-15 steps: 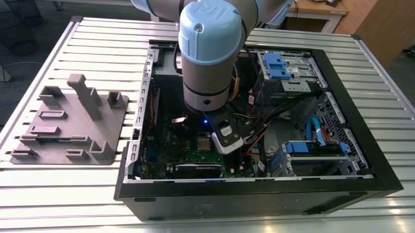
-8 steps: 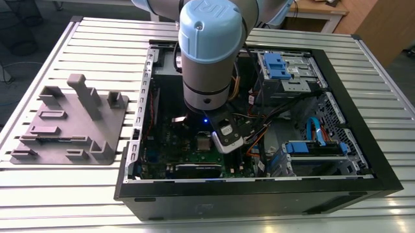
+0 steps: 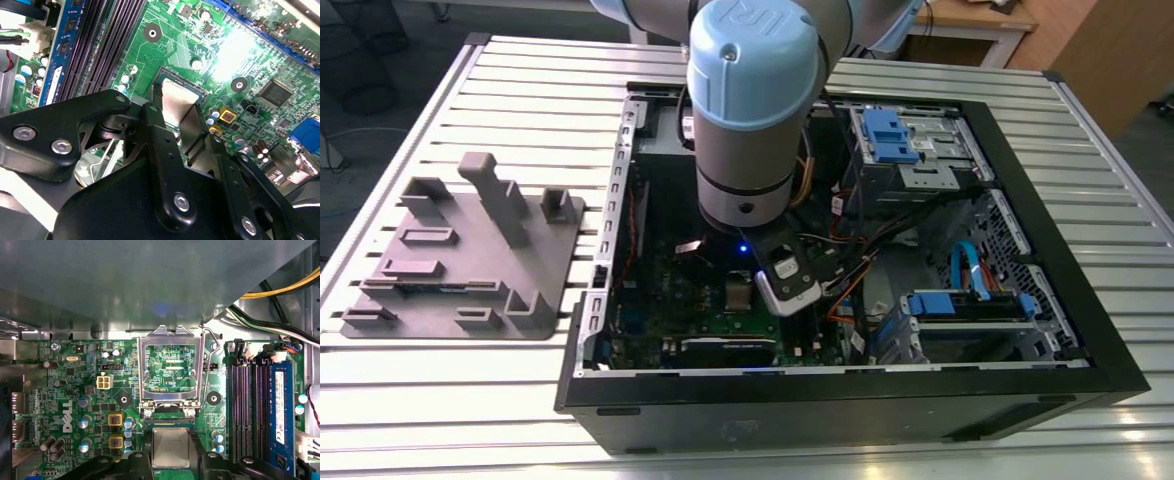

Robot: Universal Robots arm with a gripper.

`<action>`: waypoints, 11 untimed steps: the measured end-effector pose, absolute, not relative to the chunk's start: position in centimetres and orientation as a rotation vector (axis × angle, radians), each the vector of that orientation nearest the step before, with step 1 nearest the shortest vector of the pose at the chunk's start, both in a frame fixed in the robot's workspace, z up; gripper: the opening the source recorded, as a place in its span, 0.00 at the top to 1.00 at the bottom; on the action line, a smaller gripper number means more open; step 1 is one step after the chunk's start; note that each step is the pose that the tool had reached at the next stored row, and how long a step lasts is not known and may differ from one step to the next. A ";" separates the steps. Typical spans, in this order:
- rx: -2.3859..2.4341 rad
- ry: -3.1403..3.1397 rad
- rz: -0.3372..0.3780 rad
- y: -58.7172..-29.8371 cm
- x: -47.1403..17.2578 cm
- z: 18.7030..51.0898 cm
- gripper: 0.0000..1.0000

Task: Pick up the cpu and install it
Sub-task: 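Place the cpu into insertion slot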

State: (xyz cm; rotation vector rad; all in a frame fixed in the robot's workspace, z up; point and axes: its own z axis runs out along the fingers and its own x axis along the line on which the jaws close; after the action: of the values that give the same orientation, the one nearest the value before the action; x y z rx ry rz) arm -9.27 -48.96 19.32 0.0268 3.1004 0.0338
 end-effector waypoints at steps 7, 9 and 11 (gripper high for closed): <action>0.027 3.101 0.033 -49.0 -9.3 19.4 0.67; 0.027 3.100 0.034 -49.0 -9.3 19.3 0.67; 0.027 3.101 0.034 -49.0 -9.3 19.3 0.68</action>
State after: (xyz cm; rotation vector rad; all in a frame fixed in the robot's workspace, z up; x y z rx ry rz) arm -9.27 -48.96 19.34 0.0267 3.1005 0.0335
